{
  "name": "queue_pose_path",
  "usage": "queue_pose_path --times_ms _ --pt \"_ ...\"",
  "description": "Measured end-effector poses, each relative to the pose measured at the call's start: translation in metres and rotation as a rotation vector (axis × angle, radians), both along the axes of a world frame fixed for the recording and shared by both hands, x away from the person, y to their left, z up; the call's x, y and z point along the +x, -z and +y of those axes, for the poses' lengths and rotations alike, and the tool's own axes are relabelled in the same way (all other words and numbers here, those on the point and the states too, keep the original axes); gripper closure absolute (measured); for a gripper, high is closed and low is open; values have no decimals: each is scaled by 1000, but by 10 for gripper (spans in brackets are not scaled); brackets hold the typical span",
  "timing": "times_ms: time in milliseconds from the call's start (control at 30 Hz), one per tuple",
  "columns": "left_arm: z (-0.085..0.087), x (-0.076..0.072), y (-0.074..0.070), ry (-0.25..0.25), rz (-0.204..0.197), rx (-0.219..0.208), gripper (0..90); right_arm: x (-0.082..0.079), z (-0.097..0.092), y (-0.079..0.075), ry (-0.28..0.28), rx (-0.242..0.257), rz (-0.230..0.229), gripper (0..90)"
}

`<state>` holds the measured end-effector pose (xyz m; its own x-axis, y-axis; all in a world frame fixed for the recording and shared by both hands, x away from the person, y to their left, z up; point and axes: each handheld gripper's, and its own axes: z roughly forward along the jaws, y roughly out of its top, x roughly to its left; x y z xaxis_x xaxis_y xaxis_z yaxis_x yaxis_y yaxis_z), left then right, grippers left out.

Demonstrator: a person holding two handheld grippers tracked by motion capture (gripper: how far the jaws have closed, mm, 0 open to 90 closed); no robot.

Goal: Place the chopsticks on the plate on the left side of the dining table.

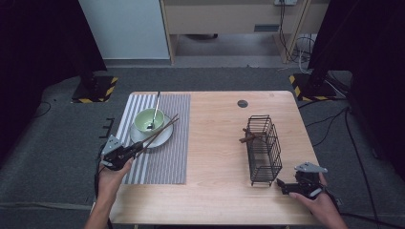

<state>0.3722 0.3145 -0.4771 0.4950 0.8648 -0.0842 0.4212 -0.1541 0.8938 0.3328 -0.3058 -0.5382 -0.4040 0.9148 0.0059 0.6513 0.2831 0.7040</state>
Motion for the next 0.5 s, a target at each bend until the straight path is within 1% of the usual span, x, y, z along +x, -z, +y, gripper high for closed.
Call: queue_pose_path --times_ms 133,267,400,433,500 --pt "0 -5 1 0 6 8 839 0 0 0 0 0 0 4" --pt "2 -6 3 -3 16 5 839 0 0 0 0 0 0 4" --pt "-3 -5 5 -2 26 16 839 0 0 0 0 0 0 4" --pt "-5 -5 5 6 33 14 839 0 0 0 0 0 0 4" --pt "-7 -5 6 8 41 29 839 0 0 0 0 0 0 4"
